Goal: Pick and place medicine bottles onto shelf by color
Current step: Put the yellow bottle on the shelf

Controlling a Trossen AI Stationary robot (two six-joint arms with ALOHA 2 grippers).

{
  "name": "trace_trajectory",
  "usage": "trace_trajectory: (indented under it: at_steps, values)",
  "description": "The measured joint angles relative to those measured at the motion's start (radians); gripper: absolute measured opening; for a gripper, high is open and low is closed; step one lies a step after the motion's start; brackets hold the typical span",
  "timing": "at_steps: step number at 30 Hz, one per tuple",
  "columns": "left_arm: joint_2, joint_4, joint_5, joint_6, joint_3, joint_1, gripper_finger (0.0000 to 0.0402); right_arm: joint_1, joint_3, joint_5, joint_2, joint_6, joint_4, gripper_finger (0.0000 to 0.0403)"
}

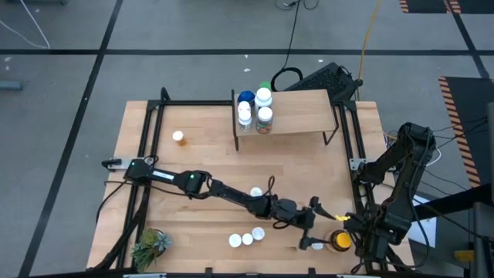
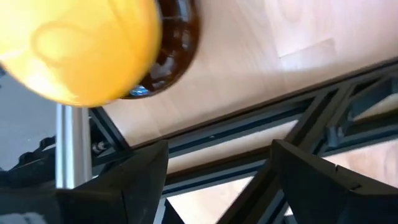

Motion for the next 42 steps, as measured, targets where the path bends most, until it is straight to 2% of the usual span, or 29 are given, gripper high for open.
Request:
trace_trajectory:
  at_steps: [3, 8, 12, 15, 18, 23, 30, 35, 42]
  values:
    - [-0.059, -0.132, -0.056, 0.05, 0.0, -0.012, 0.0392, 0.0, 0.0, -0.002, 0.0, -0.012, 0.015, 0.0276]
    - [-0.184, -0.348, -0.221, 0.089, 0.003, -0.034, 0.0392, 0.0, 0.001, -0.003, -0.009, 0.038, 0.014, 0.0276]
    - [-0.253, -0.408, -0.329, 0.089, 0.0, -0.045, 0.0392, 0.0, 0.023, 0.015, -0.03, 0.076, 0.018, 0.0276]
    - [-0.305, -0.449, -0.398, 0.116, 0.002, -0.055, 0.0392, 0.002, 0.044, 0.064, -0.044, 0.091, 0.024, 0.0276]
    - [-0.351, -0.593, -0.456, 0.165, 0.002, -0.075, 0.0392, 0.017, 0.062, 0.154, -0.051, 0.08, 0.063, 0.0276]
    - [-0.372, -0.797, -0.54, 0.142, -0.001, -0.119, 0.0392, 0.043, 0.063, 0.268, -0.043, 0.052, 0.106, 0.0276]
    - [-0.375, -0.699, -0.626, 0.066, -0.166, -0.145, 0.0392, 0.075, 0.063, 0.382, -0.01, 0.005, 0.102, 0.0276]
    - [-0.392, -0.582, -0.642, -0.007, -0.295, -0.135, 0.0392, 0.084, 0.063, 0.434, 0.015, -0.02, 0.097, 0.0276]
    - [-0.423, -0.502, -0.643, -0.085, -0.399, -0.119, 0.0392, 0.079, 0.063, 0.495, 0.056, -0.082, 0.106, 0.0276]
